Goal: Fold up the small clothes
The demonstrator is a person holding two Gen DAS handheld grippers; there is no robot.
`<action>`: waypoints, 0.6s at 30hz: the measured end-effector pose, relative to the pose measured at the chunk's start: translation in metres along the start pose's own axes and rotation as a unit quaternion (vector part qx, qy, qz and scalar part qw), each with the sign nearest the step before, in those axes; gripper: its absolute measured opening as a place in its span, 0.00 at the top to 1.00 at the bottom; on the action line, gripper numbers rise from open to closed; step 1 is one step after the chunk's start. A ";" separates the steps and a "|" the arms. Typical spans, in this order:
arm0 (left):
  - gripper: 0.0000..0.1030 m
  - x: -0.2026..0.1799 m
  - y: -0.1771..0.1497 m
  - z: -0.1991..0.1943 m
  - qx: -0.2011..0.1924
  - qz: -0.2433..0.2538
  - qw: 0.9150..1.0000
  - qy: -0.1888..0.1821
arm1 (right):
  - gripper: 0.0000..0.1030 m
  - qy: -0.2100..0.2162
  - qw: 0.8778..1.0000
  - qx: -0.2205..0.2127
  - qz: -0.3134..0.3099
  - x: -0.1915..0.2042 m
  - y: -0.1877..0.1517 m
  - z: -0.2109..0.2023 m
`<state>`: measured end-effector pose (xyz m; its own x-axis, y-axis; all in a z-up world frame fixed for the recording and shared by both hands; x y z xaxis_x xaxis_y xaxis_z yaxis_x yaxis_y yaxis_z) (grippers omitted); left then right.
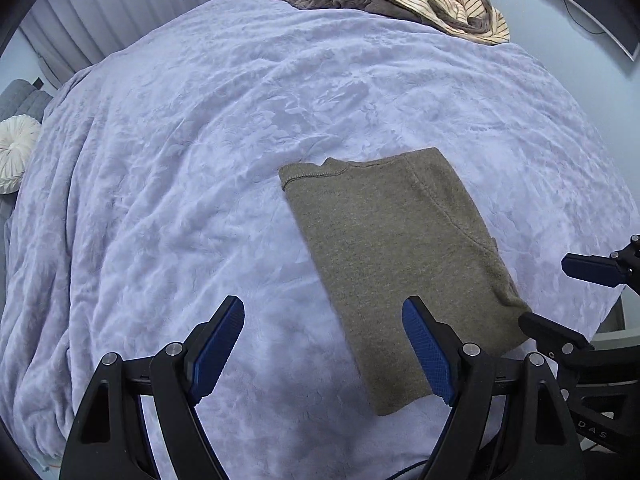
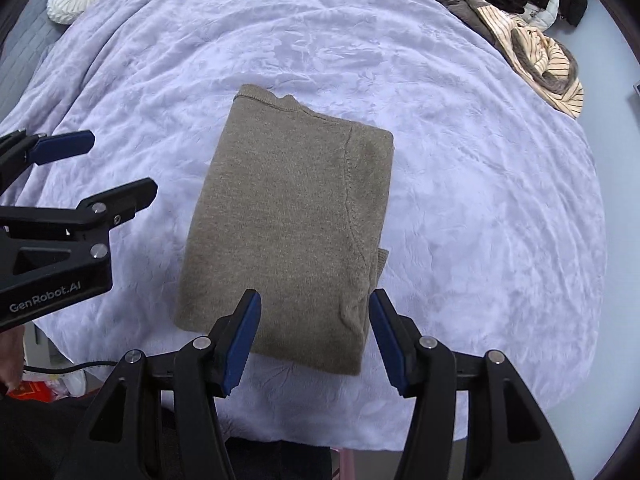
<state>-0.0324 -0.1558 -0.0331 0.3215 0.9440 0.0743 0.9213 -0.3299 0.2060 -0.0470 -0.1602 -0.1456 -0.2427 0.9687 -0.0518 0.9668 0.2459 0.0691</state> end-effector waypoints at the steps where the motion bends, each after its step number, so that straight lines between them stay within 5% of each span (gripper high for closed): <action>1: 0.20 -0.001 0.000 -0.003 -0.004 0.005 1.000 0.005 | 0.42 0.000 1.000 0.000 0.001 0.000 -0.001 -0.002; 18: 0.20 -0.005 -0.006 -0.049 0.008 -0.068 0.997 0.045 | 0.42 0.010 0.997 -0.024 -0.076 -0.011 -0.001 -0.026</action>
<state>-0.0506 -0.1584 0.0134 0.1722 0.9758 0.1349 0.9585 -0.1975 0.2055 -0.0473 -0.1707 -0.1190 -0.3877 0.9207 -0.0447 0.9141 0.3902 0.1102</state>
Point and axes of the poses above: each gripper's, at about its wrist camera, not at the fingertips, and z roughly the way its jaws point, x to its left, y to its top, the point moved 3 cm from there along z, roughly the way its jaws point, and after that the axes turned 7 degrees about x, right-handed, at the moved point
